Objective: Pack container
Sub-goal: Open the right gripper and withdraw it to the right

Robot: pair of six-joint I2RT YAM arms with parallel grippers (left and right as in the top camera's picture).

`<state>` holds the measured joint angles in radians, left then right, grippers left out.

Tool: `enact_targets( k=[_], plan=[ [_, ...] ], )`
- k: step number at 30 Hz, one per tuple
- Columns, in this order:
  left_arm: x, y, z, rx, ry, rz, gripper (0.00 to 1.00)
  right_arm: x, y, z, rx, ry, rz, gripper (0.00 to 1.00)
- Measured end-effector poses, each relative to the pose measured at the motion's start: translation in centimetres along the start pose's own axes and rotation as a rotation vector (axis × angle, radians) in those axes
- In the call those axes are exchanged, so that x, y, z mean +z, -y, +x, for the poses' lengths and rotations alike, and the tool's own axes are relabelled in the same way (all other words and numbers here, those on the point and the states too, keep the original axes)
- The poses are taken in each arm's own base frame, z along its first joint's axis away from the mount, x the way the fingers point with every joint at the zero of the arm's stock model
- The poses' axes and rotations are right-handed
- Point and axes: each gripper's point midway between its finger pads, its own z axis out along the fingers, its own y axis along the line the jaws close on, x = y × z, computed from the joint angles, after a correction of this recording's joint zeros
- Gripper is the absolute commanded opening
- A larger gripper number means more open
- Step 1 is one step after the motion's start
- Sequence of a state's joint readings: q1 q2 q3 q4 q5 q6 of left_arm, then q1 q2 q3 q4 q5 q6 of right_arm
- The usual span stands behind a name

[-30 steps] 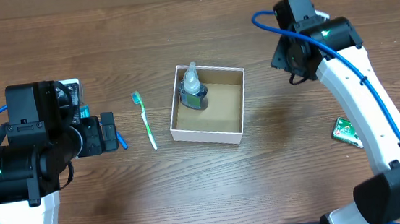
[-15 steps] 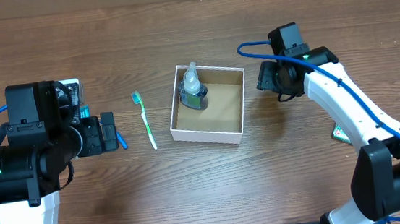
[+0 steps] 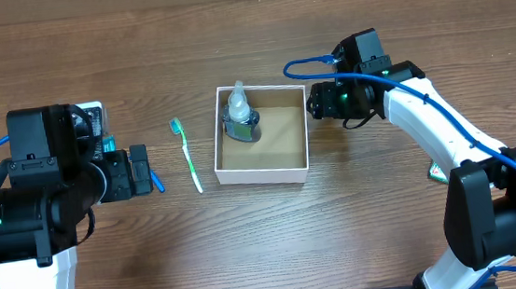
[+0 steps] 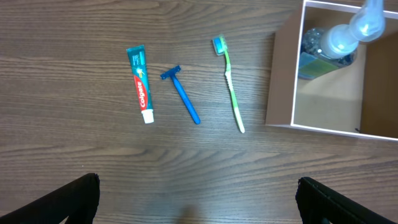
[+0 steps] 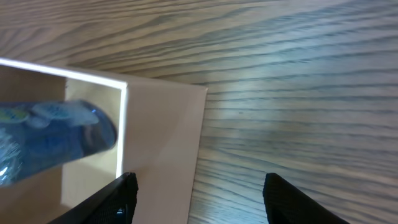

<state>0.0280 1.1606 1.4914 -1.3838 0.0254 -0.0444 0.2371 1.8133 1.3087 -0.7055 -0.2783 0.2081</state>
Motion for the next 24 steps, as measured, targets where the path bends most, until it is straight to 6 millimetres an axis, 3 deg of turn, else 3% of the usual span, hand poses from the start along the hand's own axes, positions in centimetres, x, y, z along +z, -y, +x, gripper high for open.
enact_targets(
  k=[8,12,14,17,20,22,24],
  plan=[
    [0.0,0.0,0.0,0.0,0.0,0.0,1.0,0.0,-0.1,-0.1,-0.01,0.004,-0.006,0.86],
    [0.0,0.0,0.0,0.0,0.0,0.0,1.0,-0.6,3.5,1.9,0.119,-0.051,0.203,0.92],
    [0.0,0.0,0.0,0.0,0.001,0.0,1.0,-1.9,5.0,2.2,0.167,-0.039,0.305,1.0],
    [0.0,0.0,-0.2,0.0,0.007,0.0,1.0,-5.8,5.9,0.7,0.222,0.076,0.404,1.0],
    [0.0,0.0,-0.2,0.0,0.008,0.0,1.0,-11.7,5.9,-1.0,0.31,0.241,0.425,1.0],
    [0.0,0.0,-0.2,0.0,0.008,0.0,1.0,-16.0,7.3,-0.8,0.43,0.321,0.447,1.0],
    [0.0,0.0,-0.2,0.0,0.007,0.0,1.0,-18.9,9.6,0.6,0.567,0.344,0.489,1.0]
  ],
)
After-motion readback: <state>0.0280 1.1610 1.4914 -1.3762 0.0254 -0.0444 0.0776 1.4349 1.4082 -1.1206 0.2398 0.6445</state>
